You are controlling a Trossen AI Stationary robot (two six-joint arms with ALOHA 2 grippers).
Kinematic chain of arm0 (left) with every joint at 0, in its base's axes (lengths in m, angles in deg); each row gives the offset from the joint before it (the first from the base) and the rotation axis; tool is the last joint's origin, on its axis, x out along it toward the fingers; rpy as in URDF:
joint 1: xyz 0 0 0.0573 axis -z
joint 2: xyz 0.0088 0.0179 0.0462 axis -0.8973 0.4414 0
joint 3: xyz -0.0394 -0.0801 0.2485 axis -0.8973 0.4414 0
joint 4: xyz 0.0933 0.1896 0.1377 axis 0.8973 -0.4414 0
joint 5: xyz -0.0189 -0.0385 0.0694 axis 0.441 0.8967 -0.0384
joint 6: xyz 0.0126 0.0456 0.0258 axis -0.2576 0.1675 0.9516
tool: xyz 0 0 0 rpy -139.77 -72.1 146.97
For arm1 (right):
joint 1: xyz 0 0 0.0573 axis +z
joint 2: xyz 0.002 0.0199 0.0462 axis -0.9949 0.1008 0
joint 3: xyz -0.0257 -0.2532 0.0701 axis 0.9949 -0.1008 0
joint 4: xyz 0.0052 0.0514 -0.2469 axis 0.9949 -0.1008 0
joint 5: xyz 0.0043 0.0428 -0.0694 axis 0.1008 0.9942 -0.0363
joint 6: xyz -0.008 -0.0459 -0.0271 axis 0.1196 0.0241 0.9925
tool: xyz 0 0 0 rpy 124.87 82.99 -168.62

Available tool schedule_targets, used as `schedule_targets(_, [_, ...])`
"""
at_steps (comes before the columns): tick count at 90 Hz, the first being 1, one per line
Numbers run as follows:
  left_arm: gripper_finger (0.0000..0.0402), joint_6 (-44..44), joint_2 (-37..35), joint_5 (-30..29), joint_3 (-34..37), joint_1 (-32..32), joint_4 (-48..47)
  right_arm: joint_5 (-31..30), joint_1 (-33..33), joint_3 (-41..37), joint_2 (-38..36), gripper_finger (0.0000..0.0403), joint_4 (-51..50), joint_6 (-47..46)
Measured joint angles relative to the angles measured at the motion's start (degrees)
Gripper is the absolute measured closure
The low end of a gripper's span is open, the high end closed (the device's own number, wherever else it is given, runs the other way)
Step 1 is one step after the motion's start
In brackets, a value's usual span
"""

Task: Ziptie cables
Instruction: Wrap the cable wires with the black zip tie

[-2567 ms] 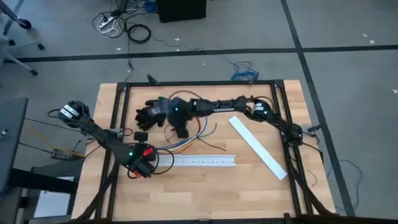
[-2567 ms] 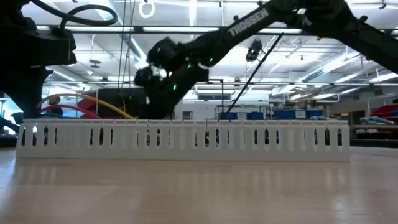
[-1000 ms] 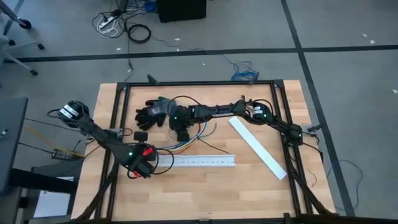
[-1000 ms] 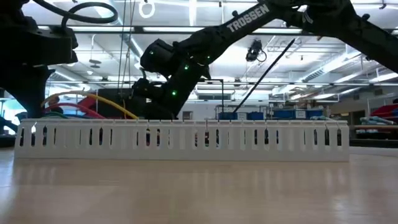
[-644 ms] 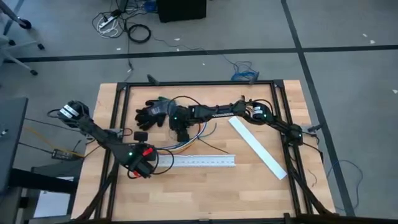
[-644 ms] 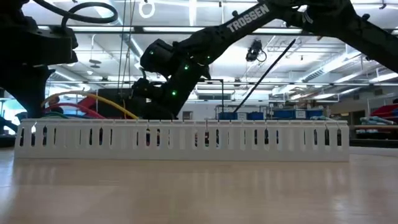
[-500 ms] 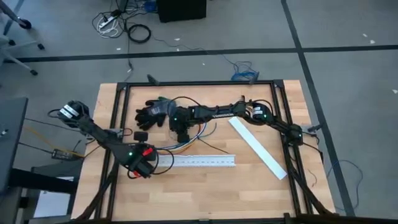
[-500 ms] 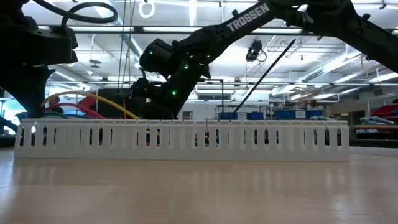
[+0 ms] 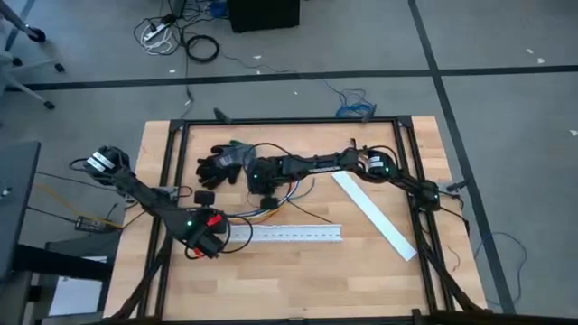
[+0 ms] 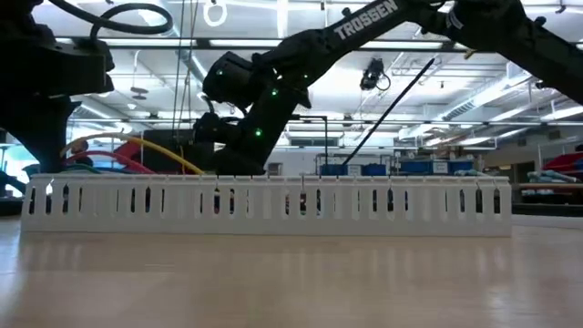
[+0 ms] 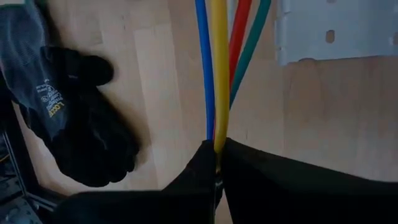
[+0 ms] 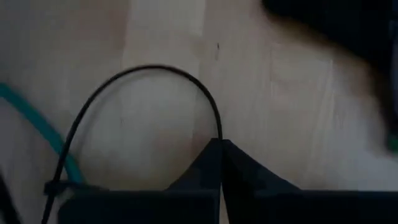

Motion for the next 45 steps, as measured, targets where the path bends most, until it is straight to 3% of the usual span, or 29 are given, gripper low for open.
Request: schedule_targets(45, [0.0401,-6.5,0.0,-3.6,0.0,0.0,0.5,-21.7,-1.9,0.2,-6.5,0.0403,6.0,0.8])
